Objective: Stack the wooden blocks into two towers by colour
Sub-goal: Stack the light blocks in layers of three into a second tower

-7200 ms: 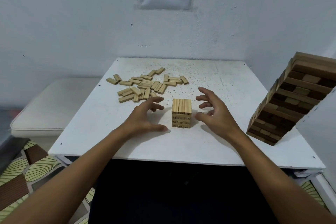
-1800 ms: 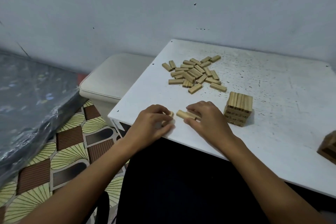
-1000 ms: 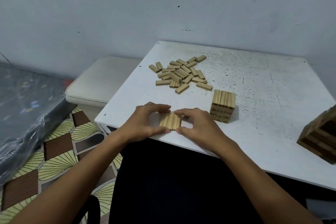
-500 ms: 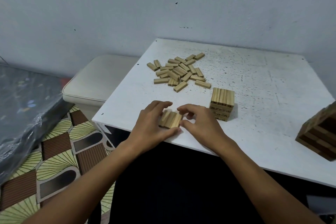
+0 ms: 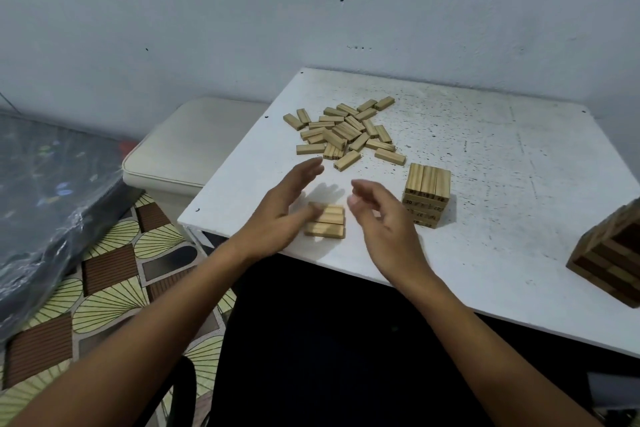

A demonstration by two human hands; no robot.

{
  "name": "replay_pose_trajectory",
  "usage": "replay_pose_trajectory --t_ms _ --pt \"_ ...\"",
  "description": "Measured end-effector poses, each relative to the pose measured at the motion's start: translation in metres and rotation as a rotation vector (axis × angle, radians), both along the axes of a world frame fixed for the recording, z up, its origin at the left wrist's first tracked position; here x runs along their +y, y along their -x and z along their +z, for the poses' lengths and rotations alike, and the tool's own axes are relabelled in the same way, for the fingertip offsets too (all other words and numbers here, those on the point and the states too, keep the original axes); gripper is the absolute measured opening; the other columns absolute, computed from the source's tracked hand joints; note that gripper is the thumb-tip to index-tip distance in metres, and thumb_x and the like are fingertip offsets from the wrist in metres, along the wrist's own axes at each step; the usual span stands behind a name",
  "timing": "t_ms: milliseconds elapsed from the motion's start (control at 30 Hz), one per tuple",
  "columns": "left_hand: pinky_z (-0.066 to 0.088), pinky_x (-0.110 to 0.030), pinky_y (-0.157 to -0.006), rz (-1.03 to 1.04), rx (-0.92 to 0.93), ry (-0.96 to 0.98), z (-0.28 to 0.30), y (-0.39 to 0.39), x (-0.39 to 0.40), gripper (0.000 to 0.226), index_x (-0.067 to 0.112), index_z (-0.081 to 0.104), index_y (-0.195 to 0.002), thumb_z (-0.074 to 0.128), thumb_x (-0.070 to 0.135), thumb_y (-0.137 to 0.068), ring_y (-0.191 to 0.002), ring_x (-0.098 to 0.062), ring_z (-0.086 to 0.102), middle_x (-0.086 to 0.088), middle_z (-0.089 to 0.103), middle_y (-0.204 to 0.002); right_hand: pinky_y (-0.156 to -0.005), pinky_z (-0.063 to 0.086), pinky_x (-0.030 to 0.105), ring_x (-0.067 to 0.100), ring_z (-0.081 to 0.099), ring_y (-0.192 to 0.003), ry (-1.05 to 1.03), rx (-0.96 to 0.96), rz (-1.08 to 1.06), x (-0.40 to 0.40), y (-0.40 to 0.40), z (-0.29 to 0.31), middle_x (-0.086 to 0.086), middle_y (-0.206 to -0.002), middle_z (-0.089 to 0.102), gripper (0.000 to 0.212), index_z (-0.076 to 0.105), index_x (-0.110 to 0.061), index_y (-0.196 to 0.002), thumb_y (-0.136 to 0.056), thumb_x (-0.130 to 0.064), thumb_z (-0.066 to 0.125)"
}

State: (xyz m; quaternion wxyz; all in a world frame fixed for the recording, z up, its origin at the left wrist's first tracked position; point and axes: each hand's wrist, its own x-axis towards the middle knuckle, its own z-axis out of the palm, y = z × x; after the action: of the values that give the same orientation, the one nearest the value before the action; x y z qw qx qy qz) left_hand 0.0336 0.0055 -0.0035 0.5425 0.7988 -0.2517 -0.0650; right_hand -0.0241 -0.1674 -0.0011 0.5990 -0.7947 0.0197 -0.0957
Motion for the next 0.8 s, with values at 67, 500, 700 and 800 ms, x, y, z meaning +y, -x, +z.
replay_pose_trajectory --t_ms 67,500,700,800 --pt "0.030 -0.030 -0.115 0.156 0.120 0.170 -0.004 0.008 -0.010 0.045 0.045 0.041 -0.131 0.046 0.046 -0.087 -0.134 0.000 0.039 0.013 0.049 -0.140 -0.111 0.038 0.029 0.001 0.047 -0.127 -0.227 0.026 0.016 0.008 -0.002 -0.001 -0.011 -0.138 0.051 0.037 0.051 -0.038 -0.128 -0.094 -0.052 0.045" --pt "0.017 -0.035 -0.120 0.411 0.360 0.652 0.003 0.030 -0.046 0.060 0.031 0.034 -0.143 0.025 0.061 -0.092 -0.145 -0.013 0.021 0.001 0.028 -0.157 -0.122 0.010 0.031 0.006 0.013 -0.147 -0.674 0.002 -0.079 0.048 -0.010 0.000 -0.004 -0.162 0.014 0.063 0.018 -0.026 -0.153 -0.096 -0.052 0.019" --pt "0.018 -0.034 -0.121 0.398 0.319 0.629 -0.003 0.034 -0.049 0.063 0.033 0.035 -0.138 0.023 0.061 -0.082 -0.144 -0.011 0.024 0.001 0.030 -0.155 -0.117 0.016 0.025 -0.002 0.024 -0.140 -0.606 0.012 -0.096 0.048 -0.010 -0.004 -0.014 -0.155 0.022 0.060 0.023 -0.027 -0.151 -0.098 -0.054 0.030" --pt "0.026 -0.029 -0.116 0.387 0.257 0.532 -0.004 0.032 -0.042 0.052 0.034 0.038 -0.134 0.033 0.054 -0.086 -0.139 -0.004 0.030 0.008 0.038 -0.148 -0.110 0.026 0.019 -0.012 0.031 -0.127 -0.436 0.003 -0.076 0.041 -0.008 -0.006 -0.021 -0.140 0.033 0.050 0.030 -0.027 -0.149 -0.101 -0.032 0.046"
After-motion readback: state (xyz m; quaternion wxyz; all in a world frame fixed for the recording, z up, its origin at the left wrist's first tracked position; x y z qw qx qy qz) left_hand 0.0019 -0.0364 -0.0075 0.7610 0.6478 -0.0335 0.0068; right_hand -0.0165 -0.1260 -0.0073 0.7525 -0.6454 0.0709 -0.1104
